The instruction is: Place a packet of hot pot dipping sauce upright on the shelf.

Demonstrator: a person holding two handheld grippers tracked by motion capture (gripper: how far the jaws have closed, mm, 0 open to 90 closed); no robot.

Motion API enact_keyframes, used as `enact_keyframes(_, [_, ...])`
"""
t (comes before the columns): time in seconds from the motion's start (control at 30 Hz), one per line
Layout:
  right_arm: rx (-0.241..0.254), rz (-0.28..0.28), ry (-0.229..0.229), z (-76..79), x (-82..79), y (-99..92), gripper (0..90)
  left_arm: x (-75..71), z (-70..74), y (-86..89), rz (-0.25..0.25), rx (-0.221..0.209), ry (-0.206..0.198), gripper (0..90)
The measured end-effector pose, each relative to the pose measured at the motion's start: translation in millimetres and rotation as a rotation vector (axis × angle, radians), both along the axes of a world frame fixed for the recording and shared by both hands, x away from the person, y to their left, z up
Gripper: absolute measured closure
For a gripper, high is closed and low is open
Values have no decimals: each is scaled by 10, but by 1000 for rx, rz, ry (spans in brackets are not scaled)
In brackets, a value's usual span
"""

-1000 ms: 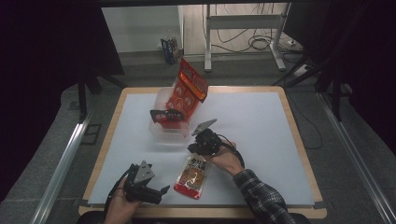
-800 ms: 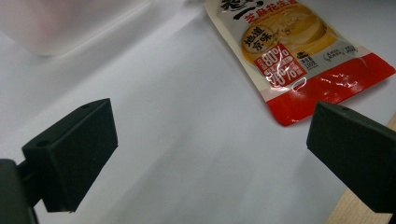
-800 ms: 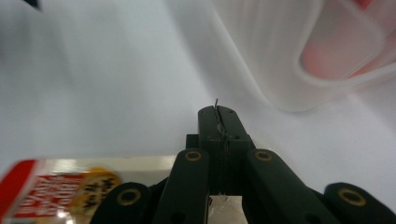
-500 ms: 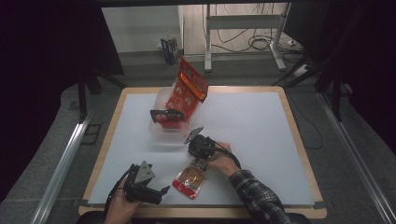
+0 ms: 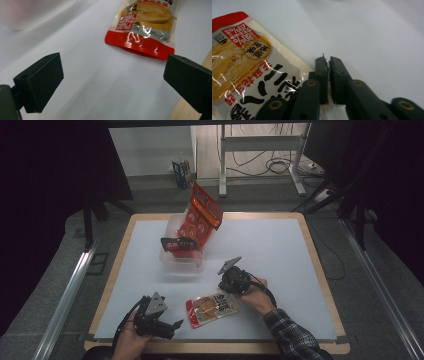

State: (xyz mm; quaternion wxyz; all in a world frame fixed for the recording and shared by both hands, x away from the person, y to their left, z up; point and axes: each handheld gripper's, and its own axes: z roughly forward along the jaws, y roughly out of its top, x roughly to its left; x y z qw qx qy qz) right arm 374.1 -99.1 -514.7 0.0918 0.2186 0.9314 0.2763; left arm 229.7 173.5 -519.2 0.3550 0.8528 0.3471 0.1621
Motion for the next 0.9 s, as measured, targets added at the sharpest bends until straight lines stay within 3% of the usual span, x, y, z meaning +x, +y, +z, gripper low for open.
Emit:
enact_keyframes(0.1, [19, -25, -16, 53, -15, -39, 698, 11, 18, 7, -18, -22, 7, 30])
enact_keyframes(0.17, [46, -37, -3, 93, -27, -88, 630, 39, 35, 18, -23, -47, 14, 51])
enact_keyframes(0.23, [57, -46, -11, 116, -56, -132, 603, 61, 44, 22, -38, -57, 16, 91])
enact_keyframes(0.43, [98, -71, -36, 176, -165, -309, 474, 117, 54, -18, -106, -130, 22, 375])
enact_keyframes(0.7, [155, -103, -28, 248, -335, -494, 342, 226, 9, -188, -191, -143, 27, 710])
enact_keyframes(0.9, [161, -99, -2, 195, -438, -568, 152, 318, -47, -314, -227, -131, 23, 843])
